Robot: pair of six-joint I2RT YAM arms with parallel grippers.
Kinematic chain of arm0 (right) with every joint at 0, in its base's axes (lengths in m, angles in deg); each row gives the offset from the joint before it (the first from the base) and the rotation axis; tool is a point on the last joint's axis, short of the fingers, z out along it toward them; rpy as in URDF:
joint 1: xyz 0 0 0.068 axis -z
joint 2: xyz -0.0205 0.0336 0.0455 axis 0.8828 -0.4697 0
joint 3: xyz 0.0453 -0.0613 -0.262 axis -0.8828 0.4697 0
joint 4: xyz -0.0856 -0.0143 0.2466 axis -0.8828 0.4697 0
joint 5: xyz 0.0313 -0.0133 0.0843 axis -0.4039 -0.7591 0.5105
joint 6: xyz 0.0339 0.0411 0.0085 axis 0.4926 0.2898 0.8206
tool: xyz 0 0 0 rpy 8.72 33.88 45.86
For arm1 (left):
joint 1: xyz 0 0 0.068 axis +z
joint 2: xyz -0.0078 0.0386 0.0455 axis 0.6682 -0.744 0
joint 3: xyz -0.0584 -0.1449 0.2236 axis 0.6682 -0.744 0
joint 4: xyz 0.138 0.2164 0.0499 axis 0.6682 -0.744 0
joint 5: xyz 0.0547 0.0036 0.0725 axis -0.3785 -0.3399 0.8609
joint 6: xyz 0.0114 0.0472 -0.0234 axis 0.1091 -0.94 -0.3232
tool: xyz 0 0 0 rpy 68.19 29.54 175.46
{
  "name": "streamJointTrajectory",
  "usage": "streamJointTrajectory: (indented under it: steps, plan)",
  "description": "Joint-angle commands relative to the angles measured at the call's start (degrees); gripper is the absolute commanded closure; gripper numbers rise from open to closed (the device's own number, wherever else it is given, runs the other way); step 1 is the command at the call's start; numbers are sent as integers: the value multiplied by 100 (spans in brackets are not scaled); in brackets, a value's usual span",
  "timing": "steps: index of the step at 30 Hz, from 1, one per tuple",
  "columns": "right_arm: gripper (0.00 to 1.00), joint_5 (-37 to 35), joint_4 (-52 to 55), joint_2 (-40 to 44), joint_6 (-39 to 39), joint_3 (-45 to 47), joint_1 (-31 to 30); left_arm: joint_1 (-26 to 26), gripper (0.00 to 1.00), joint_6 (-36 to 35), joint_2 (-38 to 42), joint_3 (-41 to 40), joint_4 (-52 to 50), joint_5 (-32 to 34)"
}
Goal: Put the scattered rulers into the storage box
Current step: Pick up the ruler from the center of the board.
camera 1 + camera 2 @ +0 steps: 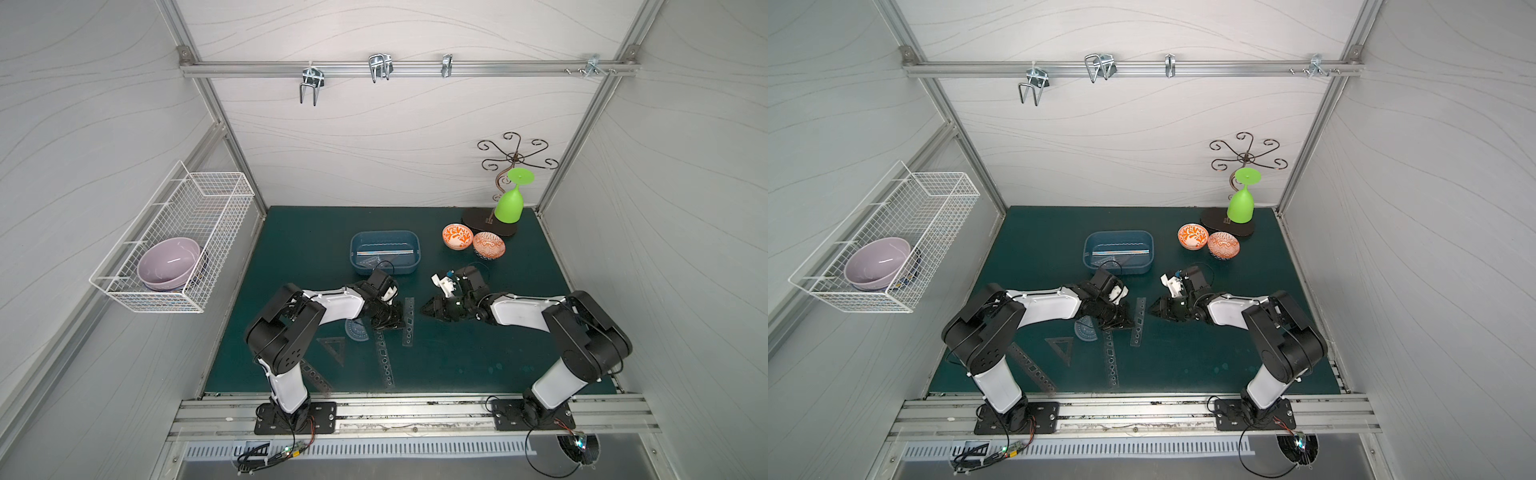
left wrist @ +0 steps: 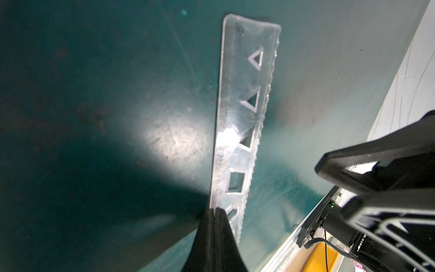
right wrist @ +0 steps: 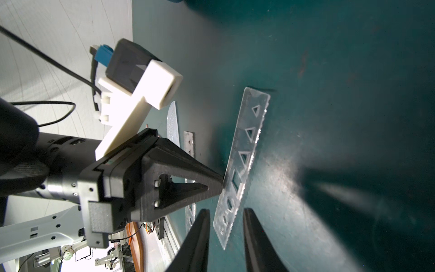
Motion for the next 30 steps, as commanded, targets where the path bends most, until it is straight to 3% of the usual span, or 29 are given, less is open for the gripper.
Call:
streamJointTrajectory:
  steps: [1, 15, 30]
  plan:
    - [68, -74, 163, -143, 23, -141, -90, -37, 97, -88, -167, 127, 88, 107]
    - [63, -488, 533, -536, 325, -338, -402, -37, 98, -75, -261, -72, 240, 17]
    - [68, -269, -339, -1128, 1330, -223, -590, -11, 99, -105, -262, -234, 257, 5]
